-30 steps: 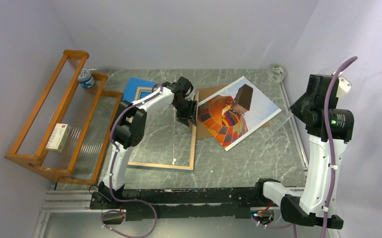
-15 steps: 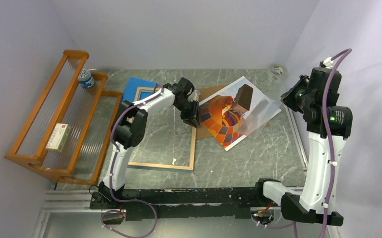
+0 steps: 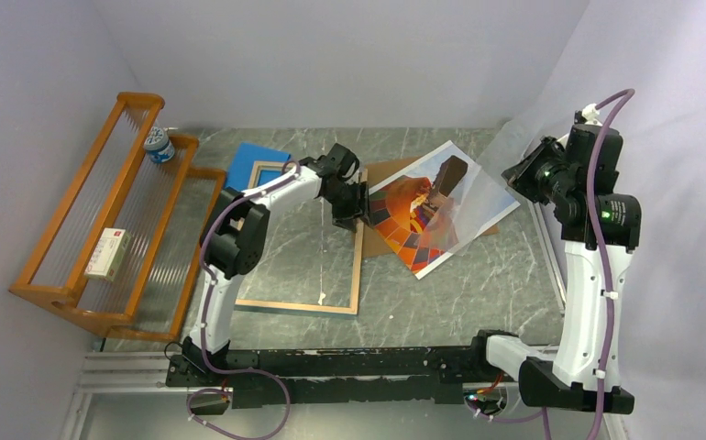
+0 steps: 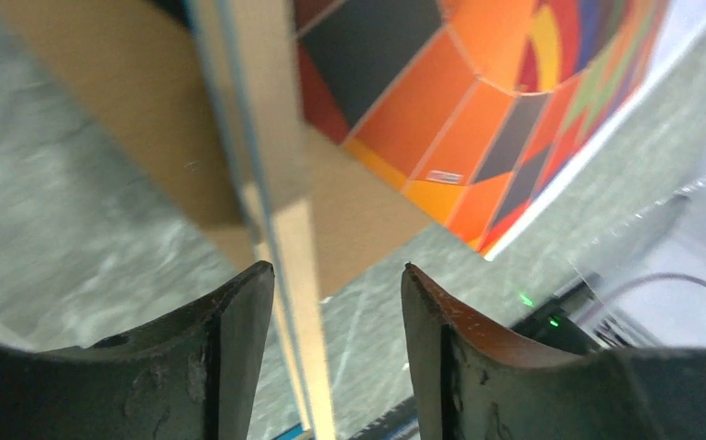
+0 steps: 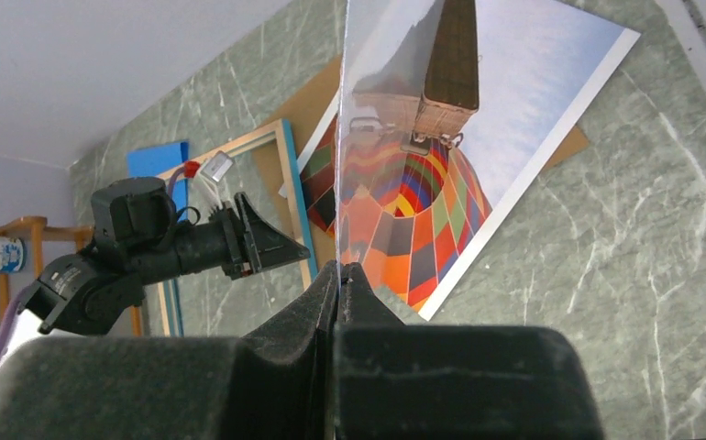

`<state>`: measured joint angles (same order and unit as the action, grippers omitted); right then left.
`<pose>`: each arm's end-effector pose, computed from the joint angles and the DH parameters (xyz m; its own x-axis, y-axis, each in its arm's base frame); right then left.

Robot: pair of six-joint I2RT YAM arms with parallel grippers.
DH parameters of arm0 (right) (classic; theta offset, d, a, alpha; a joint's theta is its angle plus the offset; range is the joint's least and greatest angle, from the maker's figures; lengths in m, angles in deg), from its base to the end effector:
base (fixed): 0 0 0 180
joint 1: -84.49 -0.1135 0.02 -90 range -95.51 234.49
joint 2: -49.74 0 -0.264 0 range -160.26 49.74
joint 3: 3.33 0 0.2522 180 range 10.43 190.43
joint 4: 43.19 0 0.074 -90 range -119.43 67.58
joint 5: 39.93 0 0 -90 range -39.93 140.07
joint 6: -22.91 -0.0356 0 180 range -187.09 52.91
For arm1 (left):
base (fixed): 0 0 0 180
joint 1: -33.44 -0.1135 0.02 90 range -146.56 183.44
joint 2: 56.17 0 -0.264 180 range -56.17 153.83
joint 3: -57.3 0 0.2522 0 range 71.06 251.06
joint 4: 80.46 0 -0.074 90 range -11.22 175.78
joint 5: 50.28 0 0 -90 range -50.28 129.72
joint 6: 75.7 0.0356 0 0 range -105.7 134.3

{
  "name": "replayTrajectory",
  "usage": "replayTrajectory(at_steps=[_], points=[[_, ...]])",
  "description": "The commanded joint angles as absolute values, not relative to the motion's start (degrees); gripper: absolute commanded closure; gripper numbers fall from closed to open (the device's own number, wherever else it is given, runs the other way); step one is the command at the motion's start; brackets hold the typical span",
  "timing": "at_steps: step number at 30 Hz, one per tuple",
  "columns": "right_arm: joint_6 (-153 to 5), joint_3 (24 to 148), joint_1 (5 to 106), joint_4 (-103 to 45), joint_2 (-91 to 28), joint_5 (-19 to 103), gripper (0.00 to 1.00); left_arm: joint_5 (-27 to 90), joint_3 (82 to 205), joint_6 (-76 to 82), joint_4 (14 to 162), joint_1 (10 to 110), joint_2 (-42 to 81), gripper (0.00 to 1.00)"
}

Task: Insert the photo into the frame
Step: Move the photo frame to the center of the board.

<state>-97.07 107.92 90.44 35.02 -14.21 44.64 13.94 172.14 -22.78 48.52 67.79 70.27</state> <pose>0.1684 -0.0142 0.4798 -0.4313 0.5451 -0.7189 0.2747 0.8383 0.4708 0.3815 -0.2795 0.1810 -0.9908 0.0195 -0.1340 0.0951 0.8052 -0.5854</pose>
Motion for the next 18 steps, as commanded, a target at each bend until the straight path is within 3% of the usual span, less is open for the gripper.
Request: replayTrajectory(at_steps=[1,5,18], points=[[-96.54,106.78,90.62,29.55,-12.59,41.18,1.00,28.41,170.59,-19.60,43.55,68.91,63.90,0.38],[-96.73,105.91,90.55,28.82,-12.63,40.09,1.00,25.64,168.82,-19.98,42.35,69.16,65.17,0.39],[-96.72,103.19,90.56,28.31,-12.29,39.77,1.00,15.77,169.20,-22.73,43.67,70.98,68.21,0.64]])
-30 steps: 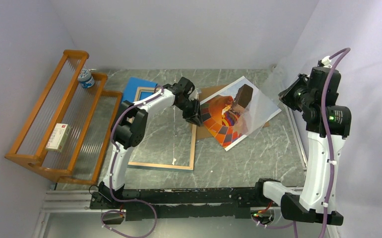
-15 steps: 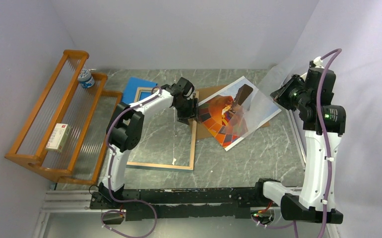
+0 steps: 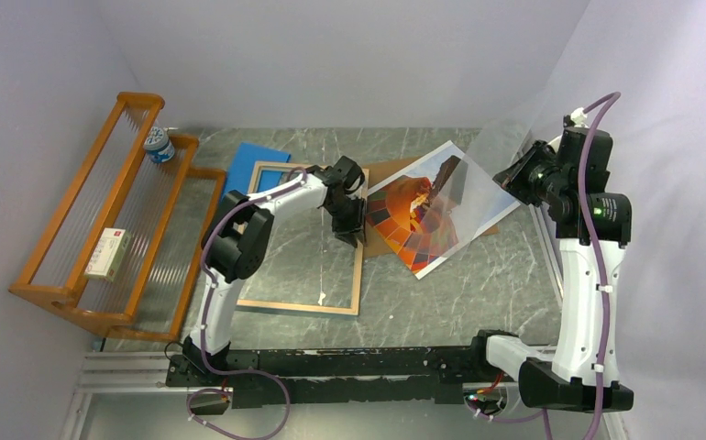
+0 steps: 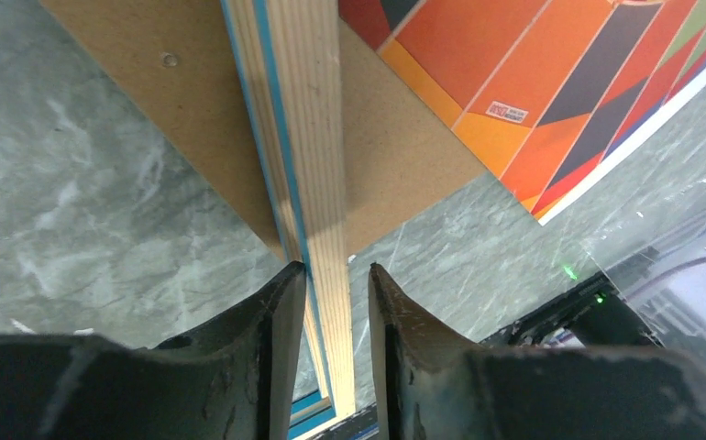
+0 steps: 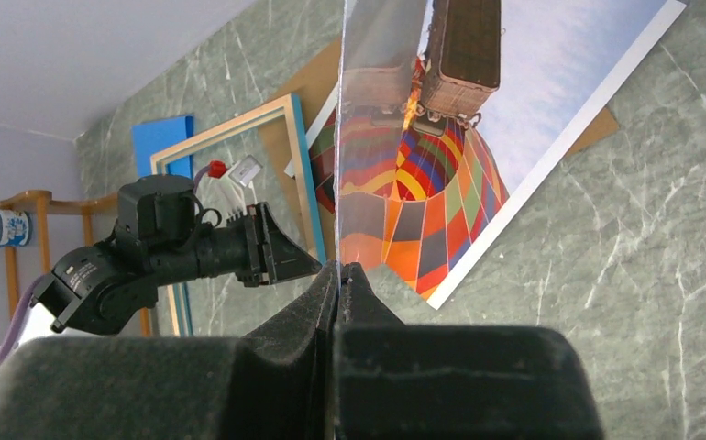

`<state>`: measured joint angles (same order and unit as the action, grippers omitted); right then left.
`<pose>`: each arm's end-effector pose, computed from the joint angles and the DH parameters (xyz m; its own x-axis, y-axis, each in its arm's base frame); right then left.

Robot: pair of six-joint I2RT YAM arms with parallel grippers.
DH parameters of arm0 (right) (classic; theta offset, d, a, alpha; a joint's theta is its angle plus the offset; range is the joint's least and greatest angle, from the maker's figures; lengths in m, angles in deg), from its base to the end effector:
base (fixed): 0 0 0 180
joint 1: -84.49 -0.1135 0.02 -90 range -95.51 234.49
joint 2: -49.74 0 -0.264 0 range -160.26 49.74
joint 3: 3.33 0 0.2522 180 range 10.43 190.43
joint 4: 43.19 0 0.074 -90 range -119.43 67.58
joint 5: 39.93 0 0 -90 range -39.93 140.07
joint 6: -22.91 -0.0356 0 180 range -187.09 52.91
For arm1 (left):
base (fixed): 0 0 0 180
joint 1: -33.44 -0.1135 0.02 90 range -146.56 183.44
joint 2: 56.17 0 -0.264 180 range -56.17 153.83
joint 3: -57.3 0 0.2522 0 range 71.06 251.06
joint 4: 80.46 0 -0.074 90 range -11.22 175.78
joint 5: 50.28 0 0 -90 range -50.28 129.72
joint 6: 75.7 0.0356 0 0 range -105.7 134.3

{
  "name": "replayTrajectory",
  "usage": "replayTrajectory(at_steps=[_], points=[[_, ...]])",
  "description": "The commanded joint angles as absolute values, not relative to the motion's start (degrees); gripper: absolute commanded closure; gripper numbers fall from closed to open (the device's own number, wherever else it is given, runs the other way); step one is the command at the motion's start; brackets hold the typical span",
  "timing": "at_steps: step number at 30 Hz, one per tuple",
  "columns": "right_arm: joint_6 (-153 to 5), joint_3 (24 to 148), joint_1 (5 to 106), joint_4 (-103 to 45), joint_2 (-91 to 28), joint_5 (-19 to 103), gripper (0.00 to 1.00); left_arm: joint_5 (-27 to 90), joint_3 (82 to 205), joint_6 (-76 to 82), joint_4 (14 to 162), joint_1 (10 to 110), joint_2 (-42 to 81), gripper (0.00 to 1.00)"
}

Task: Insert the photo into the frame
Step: Move the photo frame to the center of the board, then place the photo frame item in the photo frame.

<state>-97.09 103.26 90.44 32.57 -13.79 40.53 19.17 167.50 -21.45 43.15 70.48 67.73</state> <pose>0.1781 -0.0126 0.4631 -0.4836 0.5462 -0.6840 0.2371 0.8340 0.4983 0.3507 -0.2803 0.1720 -0.9944 0.0650 -0.0835 0.0967 0.8790 -0.4668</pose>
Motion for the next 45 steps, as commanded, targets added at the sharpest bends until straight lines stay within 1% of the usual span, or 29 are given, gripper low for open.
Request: replayTrajectory(at_steps=[1,3,5,10,13,14,16,19,21,24,27,30,32,37,41,45], points=[[-96.71,103.01,90.60,28.32,-12.23,39.81,1.00,15.29,169.61,-23.05,43.68,71.09,68.74,0.67],[-96.59,102.69,90.60,28.25,-12.08,39.79,1.00,14.16,170.89,-23.69,43.87,71.35,69.78,0.71],[-96.61,102.39,90.56,28.23,-11.97,39.87,1.00,13.03,172.12,-24.49,44.42,71.59,70.75,0.73],[-96.05,102.49,90.61,28.10,-12.17,39.26,1.00,10.07,176.39,-27.06,45.64,72.17,72.97,0.72],[-95.61,103.11,90.57,27.98,-12.43,37.98,1.00,5.88,176.42,-29.77,49.49,72.24,72.89,0.68],[-95.45,103.52,90.60,27.97,-12.60,37.38,1.00,5.40,176.41,-30.19,50.35,72.26,72.48,0.65],[-94.67,104.56,90.55,27.86,-12.88,35.59,1.00,6.68,176.75,-29.76,49.78,72.04,70.30,0.55],[-94.30,105.82,90.55,26.80,-13.38,30.52,1.00,9.43,176.31,-27.80,48.80,70.72,66.33,0.37],[-94.98,106.36,90.52,26.04,-14.07,27.02,1.00,9.76,175.38,-26.46,48.14,69.23,63.39,0.30],[-96.38,106.93,90.17,24.92,-15.06,22.70,1.00,12.68,173.24,-24.22,46.19,66.09,58.51,0.24],[-98.60,106.43,88.60,22.48,-15.74,20.34,1.00,20.67,171.26,-20.81,42.69,61.70,53.46,0.23],[-101.10,106.44,84.32,19.72,-17.02,20.22,1.00,32.29,168.66,-16.70,40.01,57.15,48.78,0.21],[-102.36,107.33,78.58,18.31,-18.58,23.05,1.00,35.93,167.42,-14.97,38.46,53.34,46.59,0.21],[-107.18,108.42,65.51,12.07,-24.05,26.99,1.00,39.30,165.04,-13.41,35.47,45.59,41.77,0.23],[-110.13,109.46,57.86,6.89,-28.95,28.29,1.00,40.43,161.45,-13.95,35.79,42.83,36.58,0.22],[-110.34,113.30,50.98,5.07,-34.95,29.67,1.00,43.27,156.81,-14.71,36.82,40.27,32.74,0.22]])
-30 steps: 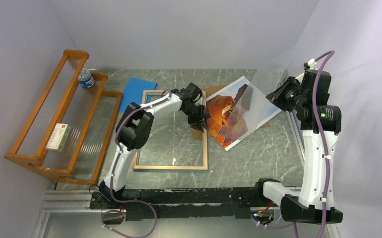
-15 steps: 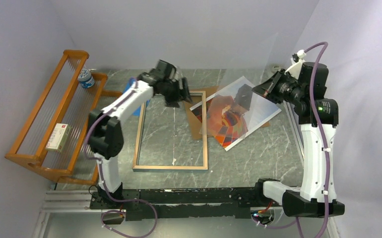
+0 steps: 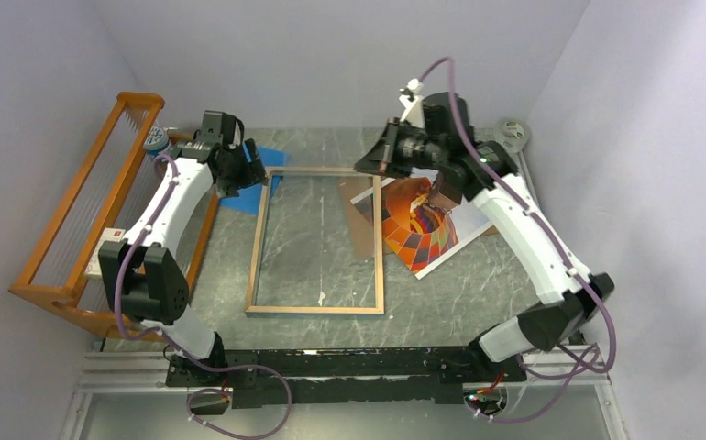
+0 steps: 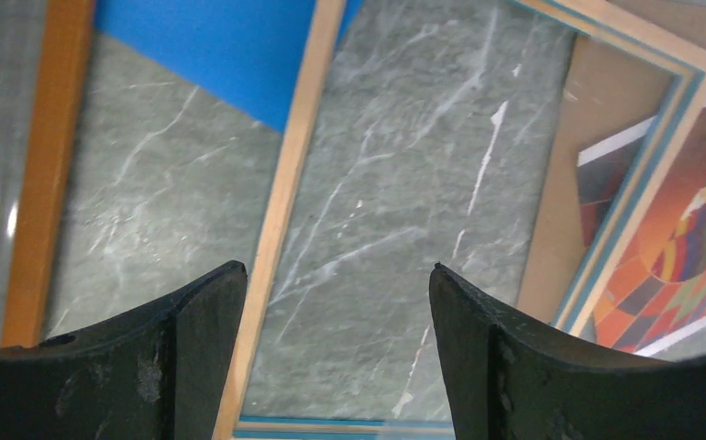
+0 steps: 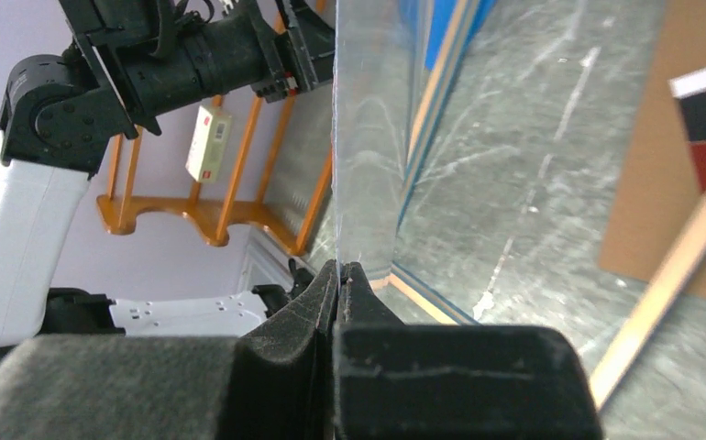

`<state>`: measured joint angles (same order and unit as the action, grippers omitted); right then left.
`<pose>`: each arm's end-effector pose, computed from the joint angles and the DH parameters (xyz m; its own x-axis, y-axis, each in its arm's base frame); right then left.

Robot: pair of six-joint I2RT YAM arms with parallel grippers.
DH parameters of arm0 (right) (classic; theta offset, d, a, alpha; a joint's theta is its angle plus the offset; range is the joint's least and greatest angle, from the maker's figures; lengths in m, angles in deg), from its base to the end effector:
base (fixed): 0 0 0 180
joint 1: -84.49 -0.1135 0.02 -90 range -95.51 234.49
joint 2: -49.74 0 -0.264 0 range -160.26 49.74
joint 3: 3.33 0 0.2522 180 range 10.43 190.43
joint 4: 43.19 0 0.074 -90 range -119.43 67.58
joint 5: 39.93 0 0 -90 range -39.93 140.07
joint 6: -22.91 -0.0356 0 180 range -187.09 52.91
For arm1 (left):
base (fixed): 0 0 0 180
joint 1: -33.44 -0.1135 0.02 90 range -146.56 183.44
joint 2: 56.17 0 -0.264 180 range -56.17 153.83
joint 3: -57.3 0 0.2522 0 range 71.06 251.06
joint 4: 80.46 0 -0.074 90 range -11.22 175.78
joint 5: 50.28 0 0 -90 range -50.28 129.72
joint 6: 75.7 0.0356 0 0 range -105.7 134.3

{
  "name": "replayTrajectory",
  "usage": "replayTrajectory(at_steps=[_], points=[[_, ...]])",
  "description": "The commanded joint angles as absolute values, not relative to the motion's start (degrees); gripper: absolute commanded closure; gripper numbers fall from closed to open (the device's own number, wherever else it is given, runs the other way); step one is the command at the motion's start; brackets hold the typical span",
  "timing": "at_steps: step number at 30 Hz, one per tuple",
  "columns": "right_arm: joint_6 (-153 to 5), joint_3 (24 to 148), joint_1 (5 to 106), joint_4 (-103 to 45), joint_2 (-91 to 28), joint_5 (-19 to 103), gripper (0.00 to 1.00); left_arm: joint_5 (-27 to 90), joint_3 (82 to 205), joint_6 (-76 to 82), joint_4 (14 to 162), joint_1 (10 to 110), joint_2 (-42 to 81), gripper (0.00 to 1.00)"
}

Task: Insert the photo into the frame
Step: Place the photo frame item in the photo frame.

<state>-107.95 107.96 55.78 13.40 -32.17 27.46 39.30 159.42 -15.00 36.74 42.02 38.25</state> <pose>0.2545 0.1550 0.4497 -0.7896 0.2561 -0.5576 -0.2998 0.6318 0.7148 0.3490 -0.0529 0.3206 -0.7823 -0.3769 -0.4960 -0.2632 0.9216 -0.2852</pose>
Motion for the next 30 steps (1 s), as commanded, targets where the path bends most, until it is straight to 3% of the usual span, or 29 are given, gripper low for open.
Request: replayTrajectory(at_steps=[1,9,13,20,26,30], points=[[-110.82,112.89,50.17,4.02,-35.47,30.05,1.00,44.22,156.02,-15.05,36.67,39.58,31.86,0.22],[-120.30,85.99,49.94,-19.56,-32.49,30.11,1.00,50.21,150.56,-15.84,38.11,34.28,24.58,0.21],[-125.51,74.49,50.07,-35.33,-32.69,29.29,1.00,45.45,148.01,-15.38,38.73,33.62,24.07,0.22],[-130.45,62.67,53.04,-46.92,-35.47,27.92,0.98,31.49,139.57,-15.32,44.58,32.06,25.27,0.18],[-129.50,61.01,54.08,-47.10,-36.21,27.30,0.54,29.93,136.78,-15.93,45.92,31.38,29.71,0.15],[-129.28,59.17,55.01,-50.86,-38.67,24.15,0.42,28.94,136.21,-15.32,46.84,31.25,32.08,0.14]])
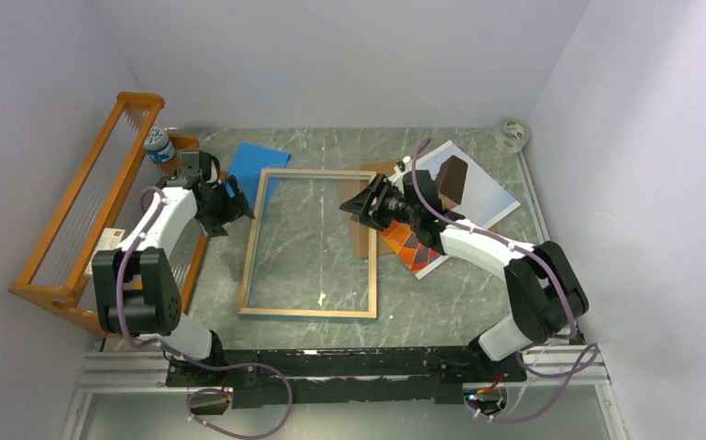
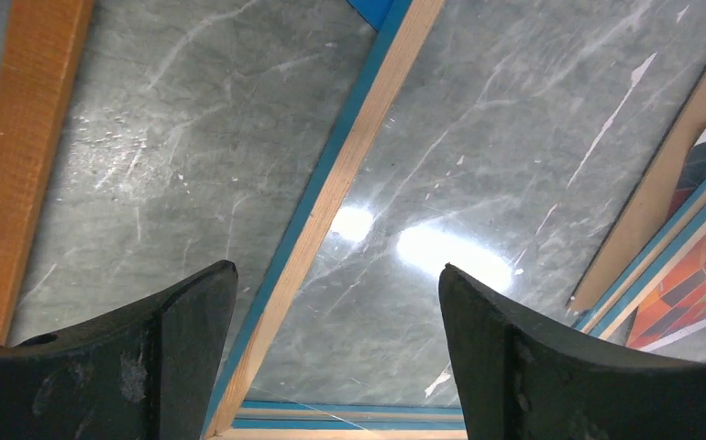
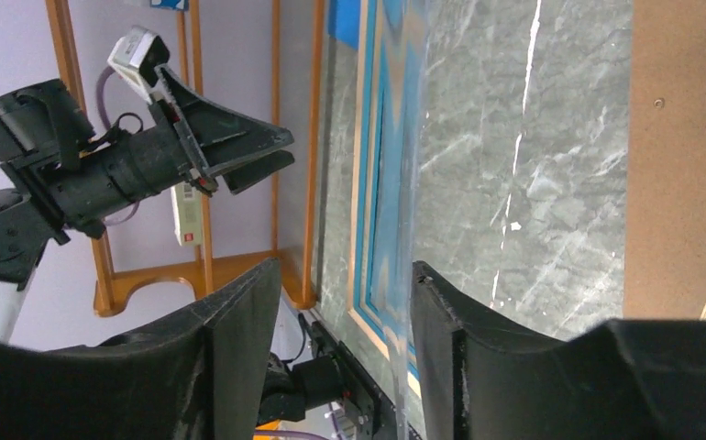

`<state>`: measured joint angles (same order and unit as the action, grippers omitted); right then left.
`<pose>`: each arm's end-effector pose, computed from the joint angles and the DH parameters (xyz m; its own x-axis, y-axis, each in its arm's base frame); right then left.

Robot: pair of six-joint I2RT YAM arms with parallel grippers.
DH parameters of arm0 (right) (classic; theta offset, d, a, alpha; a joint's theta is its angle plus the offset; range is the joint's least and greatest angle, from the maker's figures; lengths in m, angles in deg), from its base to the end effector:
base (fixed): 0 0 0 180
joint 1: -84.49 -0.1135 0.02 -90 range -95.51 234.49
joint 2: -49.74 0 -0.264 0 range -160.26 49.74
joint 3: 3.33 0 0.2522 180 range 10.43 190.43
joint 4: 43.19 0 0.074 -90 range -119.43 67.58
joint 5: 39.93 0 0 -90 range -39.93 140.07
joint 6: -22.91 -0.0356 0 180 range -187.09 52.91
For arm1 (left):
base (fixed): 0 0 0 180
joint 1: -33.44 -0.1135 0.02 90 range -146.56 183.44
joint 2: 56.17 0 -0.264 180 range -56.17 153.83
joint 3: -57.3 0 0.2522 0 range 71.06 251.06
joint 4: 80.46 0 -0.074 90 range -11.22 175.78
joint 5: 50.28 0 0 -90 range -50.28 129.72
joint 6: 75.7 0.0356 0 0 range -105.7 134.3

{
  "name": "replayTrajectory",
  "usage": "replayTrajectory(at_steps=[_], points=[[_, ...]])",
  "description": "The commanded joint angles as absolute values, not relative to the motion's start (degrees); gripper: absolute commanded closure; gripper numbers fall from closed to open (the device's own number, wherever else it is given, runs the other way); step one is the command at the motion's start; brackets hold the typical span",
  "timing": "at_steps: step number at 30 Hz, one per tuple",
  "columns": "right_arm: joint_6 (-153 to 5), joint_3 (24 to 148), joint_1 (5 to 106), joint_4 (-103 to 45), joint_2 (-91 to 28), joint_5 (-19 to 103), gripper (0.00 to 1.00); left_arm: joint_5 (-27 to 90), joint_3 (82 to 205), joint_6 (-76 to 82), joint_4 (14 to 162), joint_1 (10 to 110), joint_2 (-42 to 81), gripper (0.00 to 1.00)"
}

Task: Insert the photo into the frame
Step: Place the photo frame item in the photo frame.

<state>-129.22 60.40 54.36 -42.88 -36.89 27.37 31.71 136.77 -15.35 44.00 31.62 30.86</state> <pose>0.2828 0.1800 0.2368 -0.8399 0.4555 -0.2952 -0.0586 0.4646 0.8836 0.3058 0.0048 0.2465 -0.7903 -0.5152 -0.3317 -0.4135 0.8479 -0.3318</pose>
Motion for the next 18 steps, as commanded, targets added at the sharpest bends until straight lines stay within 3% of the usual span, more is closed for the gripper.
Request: replayTrajectory(at_steps=[1,3,6,9,11,14,16,18], points=[[-129.04,58.82,55.17,-51.58,-39.21,23.66,0.41,28.44,136.19,-15.01,46.80,31.25,32.68,0.14],[-128.68,58.15,55.21,-52.92,-40.27,22.90,0.41,27.65,136.17,-14.49,46.45,31.25,34.07,0.16],[-127.54,57.93,55.62,-52.97,-41.18,22.93,0.48,27.63,135.17,-13.31,46.23,31.25,35.48,0.28],[-125.92,58.48,55.93,-51.54,-41.82,22.88,0.66,27.68,134.39,-12.50,45.36,31.26,36.84,0.39],[-125.13,58.54,55.94,-51.96,-42.13,22.71,0.78,27.44,134.09,-11.89,45.06,31.25,37.89,0.41],[-124.87,59.08,55.93,-52.93,-43.22,21.24,0.88,27.17,133.15,-11.37,45.21,31.27,38.86,0.42],[-125.19,59.20,55.98,-54.19,-43.79,20.22,0.90,26.71,132.26,-11.28,45.76,31.32,39.08,0.46],[-125.49,59.31,55.96,-55.00,-44.38,19.43,0.81,26.00,131.45,-11.32,46.23,31.26,39.11,0.51]])
